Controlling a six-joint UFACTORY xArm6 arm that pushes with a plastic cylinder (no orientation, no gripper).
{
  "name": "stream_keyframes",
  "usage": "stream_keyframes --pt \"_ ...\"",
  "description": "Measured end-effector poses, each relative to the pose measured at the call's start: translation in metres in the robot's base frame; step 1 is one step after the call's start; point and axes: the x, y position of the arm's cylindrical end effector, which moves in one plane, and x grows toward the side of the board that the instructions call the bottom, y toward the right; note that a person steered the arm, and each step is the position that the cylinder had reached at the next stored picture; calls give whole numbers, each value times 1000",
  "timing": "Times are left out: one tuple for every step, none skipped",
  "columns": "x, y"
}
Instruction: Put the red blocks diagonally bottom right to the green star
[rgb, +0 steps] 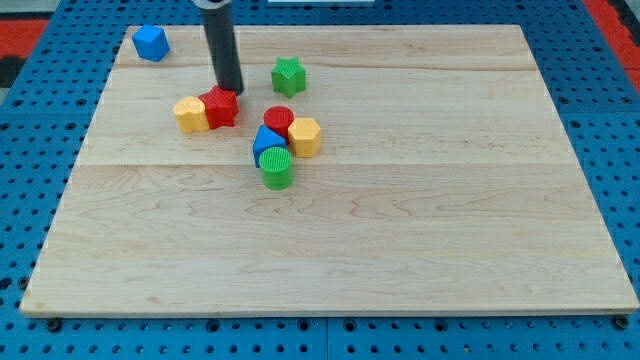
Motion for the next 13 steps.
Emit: stream_keyframes --pt "-4 -55" --pt "18 -32" --pt "48 22" --pt "73 54" --pt "98 23" --pt "127 60" --pt "101 91" --pt "94 85" --pt "97 40" --pt "70 7" --pt "55 134" --pt "61 194" --pt "61 180"
